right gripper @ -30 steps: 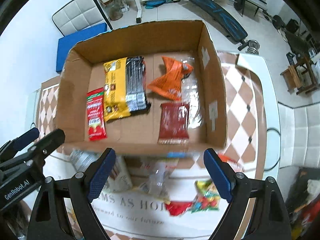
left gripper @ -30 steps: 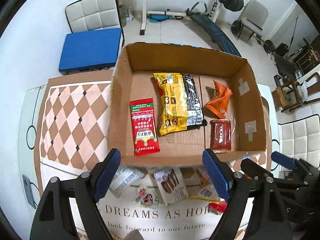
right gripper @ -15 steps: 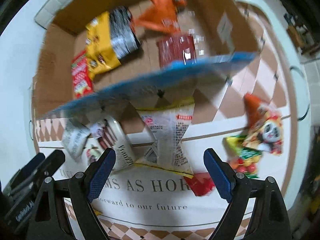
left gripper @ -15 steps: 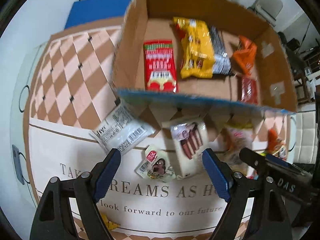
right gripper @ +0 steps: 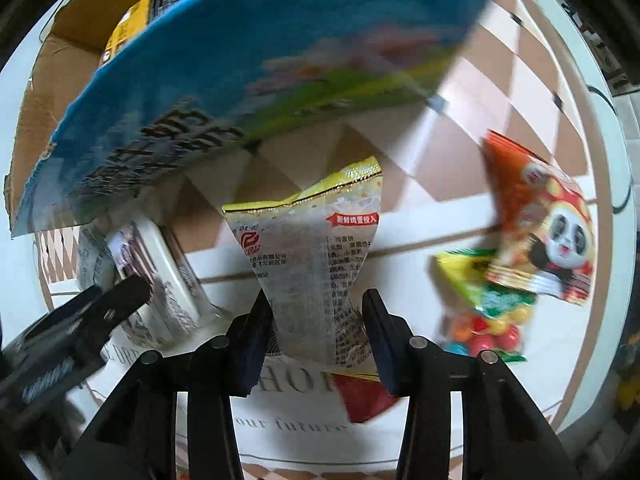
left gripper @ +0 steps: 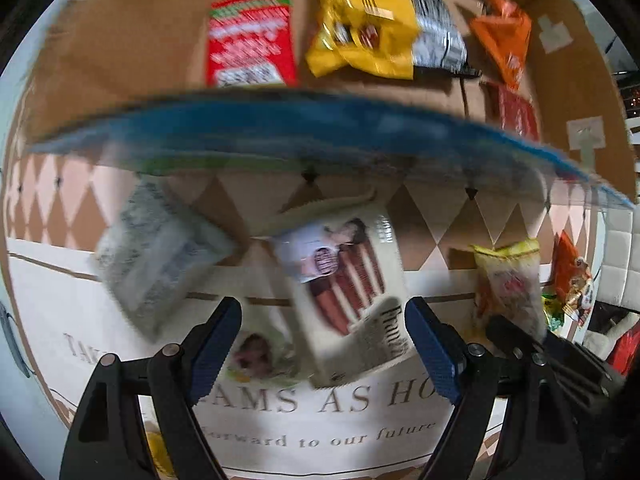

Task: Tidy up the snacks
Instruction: 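Grasp the Franzzi cookie pack with the left tool while the right tool grasps the clear snack bag, then place both packs into the box and open both tools, then grasp the yellow snack bag with the left tool while the right tool grasps the small clear packet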

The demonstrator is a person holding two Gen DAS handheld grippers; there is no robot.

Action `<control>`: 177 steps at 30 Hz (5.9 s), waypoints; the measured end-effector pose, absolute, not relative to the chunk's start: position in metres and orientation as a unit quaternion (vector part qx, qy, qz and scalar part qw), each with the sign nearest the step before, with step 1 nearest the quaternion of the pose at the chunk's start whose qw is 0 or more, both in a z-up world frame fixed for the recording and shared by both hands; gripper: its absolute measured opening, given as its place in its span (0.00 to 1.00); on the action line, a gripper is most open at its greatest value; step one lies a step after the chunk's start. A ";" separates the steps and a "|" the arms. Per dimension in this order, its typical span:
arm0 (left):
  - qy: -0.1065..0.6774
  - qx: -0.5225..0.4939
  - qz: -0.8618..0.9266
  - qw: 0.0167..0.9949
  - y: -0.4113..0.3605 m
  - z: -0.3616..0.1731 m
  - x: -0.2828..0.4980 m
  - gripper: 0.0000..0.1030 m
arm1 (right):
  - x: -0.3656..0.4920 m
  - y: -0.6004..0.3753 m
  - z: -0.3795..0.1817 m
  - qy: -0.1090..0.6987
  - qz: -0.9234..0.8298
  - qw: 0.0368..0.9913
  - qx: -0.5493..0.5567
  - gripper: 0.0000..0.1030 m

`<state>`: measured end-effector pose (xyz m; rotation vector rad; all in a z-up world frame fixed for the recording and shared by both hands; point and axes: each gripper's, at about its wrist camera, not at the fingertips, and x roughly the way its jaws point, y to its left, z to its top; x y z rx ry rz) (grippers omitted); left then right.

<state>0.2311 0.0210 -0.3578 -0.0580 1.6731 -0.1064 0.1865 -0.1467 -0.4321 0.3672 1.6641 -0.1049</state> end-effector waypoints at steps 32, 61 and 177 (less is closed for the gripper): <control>0.750 0.053 -0.046 0.658 -0.014 -0.386 0.115 0.63 | 0.124 -0.117 -0.466 0.784 -0.026 0.605 0.140 0.53; 0.739 -0.005 -0.047 0.672 0.000 -0.357 0.112 0.55 | 0.136 -0.151 -0.433 0.742 -0.014 0.648 0.170 0.31; 0.721 -0.206 0.143 0.647 0.223 -0.390 0.010 0.65 | 0.160 0.122 -0.468 0.779 0.172 0.599 -0.065 0.78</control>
